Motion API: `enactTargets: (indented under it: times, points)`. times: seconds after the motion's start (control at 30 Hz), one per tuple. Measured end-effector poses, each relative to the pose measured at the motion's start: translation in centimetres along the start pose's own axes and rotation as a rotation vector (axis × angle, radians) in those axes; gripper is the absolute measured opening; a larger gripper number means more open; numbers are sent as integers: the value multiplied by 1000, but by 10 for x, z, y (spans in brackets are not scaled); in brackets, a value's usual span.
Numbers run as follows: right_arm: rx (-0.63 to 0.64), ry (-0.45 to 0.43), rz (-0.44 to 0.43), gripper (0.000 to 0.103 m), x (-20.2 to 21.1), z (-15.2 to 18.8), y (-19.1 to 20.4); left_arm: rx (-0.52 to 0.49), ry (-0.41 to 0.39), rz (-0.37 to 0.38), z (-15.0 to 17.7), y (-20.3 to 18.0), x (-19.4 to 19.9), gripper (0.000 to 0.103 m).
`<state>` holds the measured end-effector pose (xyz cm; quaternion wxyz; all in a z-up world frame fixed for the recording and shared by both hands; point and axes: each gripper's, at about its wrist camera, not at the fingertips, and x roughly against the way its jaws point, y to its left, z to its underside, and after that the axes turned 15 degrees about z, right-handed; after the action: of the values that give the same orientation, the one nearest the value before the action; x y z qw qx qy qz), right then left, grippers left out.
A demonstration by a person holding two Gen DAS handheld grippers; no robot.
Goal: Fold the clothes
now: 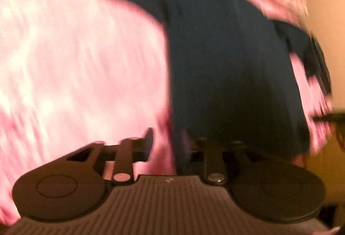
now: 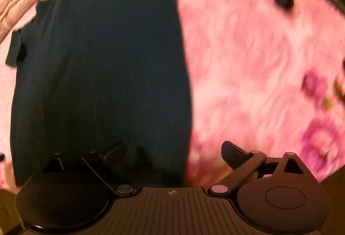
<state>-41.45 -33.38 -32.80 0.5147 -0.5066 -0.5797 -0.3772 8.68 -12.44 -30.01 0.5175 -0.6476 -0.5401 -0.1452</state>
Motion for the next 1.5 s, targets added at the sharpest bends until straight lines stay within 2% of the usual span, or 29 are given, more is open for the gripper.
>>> enactTargets:
  times: [0.07, 0.13, 0.17, 0.2, 0.27, 0.4, 0.47, 0.5, 0.53, 0.57, 0.63, 0.7, 0.8, 0.87, 0.9, 0.93, 1.07, 1.13, 1.17, 1.2, 1.27, 1.3, 1.33, 1.5]
  points:
    - [-98, -17, 5, 98, -4, -17, -6, -115, -62, -25, -32, 1, -12, 40]
    - [-195, -6, 6, 98, -12, -33, -7, -235, -56, -22, -62, -2, -36, 41]
    - [-238, -3, -2, 98, -15, -40, -5, -254, -56, -8, -78, 0, -49, 42]
    - [-270, -7, -19, 98, -17, -47, -1, -255, -59, 6, -94, 2, -60, 48]
    - [-288, -25, -37, 98, -14, -54, 1, -229, -54, -19, -115, 14, -82, 52]
    - [-262, -38, -29, 98, -6, -61, 16, 105, -104, -54, -131, 70, -112, 55]
    - [-271, -26, -12, 98, -9, -60, 21, 380, -176, 23, -132, 109, -121, 48]
    - [-286, -15, 3, 98, -12, -58, 24, 482, -217, 60, -132, 123, -125, 37]
    - [-308, -3, 10, 98, -14, -55, 26, 584, -258, 98, -131, 136, -128, 16]
    - [-334, 10, 12, 98, -14, -51, 28, 646, -281, 126, -132, 145, -130, 7]
    - [-371, 28, 13, 98, -19, -49, 31, 727, -307, 172, -134, 156, -131, 6]
    - [-371, 35, 31, 98, -20, -50, 38, 700, -369, 199, -140, 159, -113, 6]
    - [-341, 10, 44, 98, -13, -58, 48, 641, -590, 192, -143, 169, -43, 6]
    - [-318, -12, 46, 98, -10, -66, 52, 620, -721, 66, -141, 191, 11, 6]
    - [-308, -22, 45, 98, -9, -70, 53, 609, -739, -24, -140, 204, 31, 7]
    - [-298, -30, 40, 98, -9, -75, 55, 597, -741, -121, -139, 218, 48, 12]
    - [-237, -48, 7, 98, -16, -99, 64, 679, -683, -409, -130, 272, 76, 13]
    - [-184, -65, -6, 98, -19, -113, 67, 697, -629, -517, -128, 279, 79, 13]
    - [-146, -77, -10, 98, -20, -121, 68, 698, -608, -538, -128, 278, 76, 13]
    - [-107, -89, -15, 98, -21, -131, 69, 684, -594, -519, -130, 272, 71, 14]
    - [-20, -123, -25, 98, -22, -152, 69, 616, -556, -442, -139, 249, 53, 21]
    - [20, -148, -35, 98, -23, -167, 69, 570, -527, -391, -148, 234, 37, 29]
    - [57, -175, -46, 98, -24, -183, 69, 519, -493, -335, -159, 218, 18, 33]
    - [227, -309, -116, 97, -23, -271, 89, 250, -283, -38, -219, 131, -112, 35]
